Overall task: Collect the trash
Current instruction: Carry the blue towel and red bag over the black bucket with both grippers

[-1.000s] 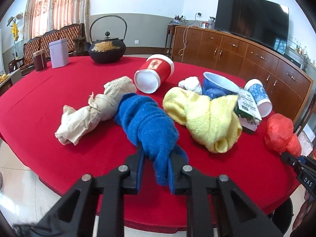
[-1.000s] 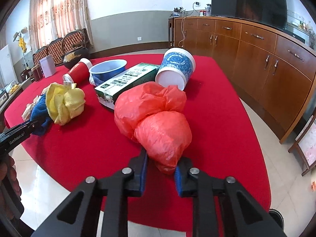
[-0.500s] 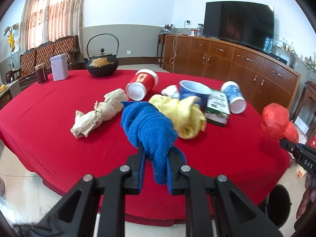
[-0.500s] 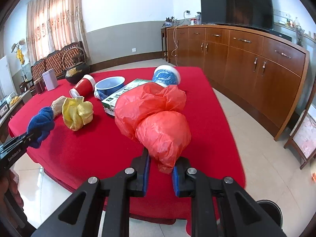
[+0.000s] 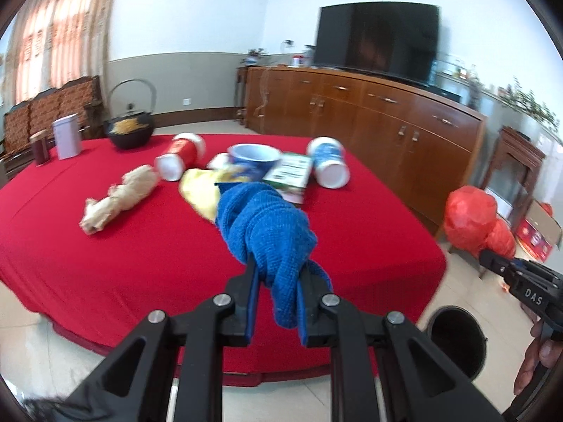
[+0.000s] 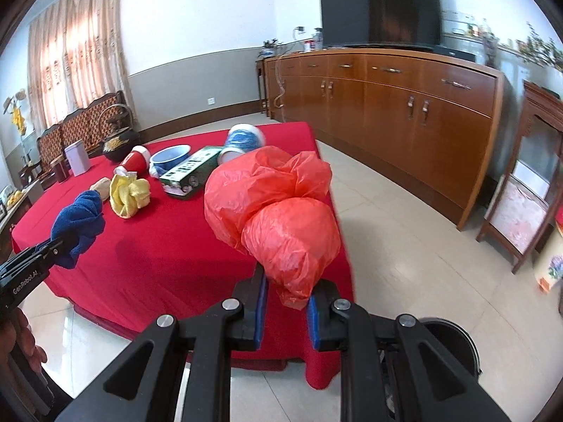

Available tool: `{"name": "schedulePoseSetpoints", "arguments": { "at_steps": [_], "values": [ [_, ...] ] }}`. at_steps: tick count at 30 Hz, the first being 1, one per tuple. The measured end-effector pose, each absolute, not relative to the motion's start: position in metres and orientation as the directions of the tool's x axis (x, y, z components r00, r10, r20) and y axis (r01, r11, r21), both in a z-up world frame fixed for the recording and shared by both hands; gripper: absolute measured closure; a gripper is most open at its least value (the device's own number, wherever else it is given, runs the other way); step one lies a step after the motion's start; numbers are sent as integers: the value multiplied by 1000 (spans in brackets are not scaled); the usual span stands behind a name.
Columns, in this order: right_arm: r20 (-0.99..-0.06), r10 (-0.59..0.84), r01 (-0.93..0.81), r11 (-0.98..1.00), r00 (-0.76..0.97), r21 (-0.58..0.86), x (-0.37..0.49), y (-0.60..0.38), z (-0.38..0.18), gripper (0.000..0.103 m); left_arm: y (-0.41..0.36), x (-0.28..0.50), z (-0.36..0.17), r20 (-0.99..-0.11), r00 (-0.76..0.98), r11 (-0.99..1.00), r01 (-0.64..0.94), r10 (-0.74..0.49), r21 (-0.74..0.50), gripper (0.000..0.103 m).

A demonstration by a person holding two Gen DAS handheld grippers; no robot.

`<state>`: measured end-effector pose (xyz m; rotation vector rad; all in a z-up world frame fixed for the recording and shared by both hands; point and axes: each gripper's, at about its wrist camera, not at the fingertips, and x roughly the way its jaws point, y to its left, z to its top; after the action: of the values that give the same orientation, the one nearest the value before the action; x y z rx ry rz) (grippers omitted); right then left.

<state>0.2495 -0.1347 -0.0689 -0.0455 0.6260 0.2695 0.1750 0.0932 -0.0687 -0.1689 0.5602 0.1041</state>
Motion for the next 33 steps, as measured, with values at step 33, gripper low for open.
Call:
{"name": "schedulePoseSetpoints", "arguments": {
  "at_steps": [33],
  "values": [
    [-636,-37,122,988,770,90,166,-341,-98,83,-145,180,-75,-565,745,925,367,-355,-97,84]
  ]
}}
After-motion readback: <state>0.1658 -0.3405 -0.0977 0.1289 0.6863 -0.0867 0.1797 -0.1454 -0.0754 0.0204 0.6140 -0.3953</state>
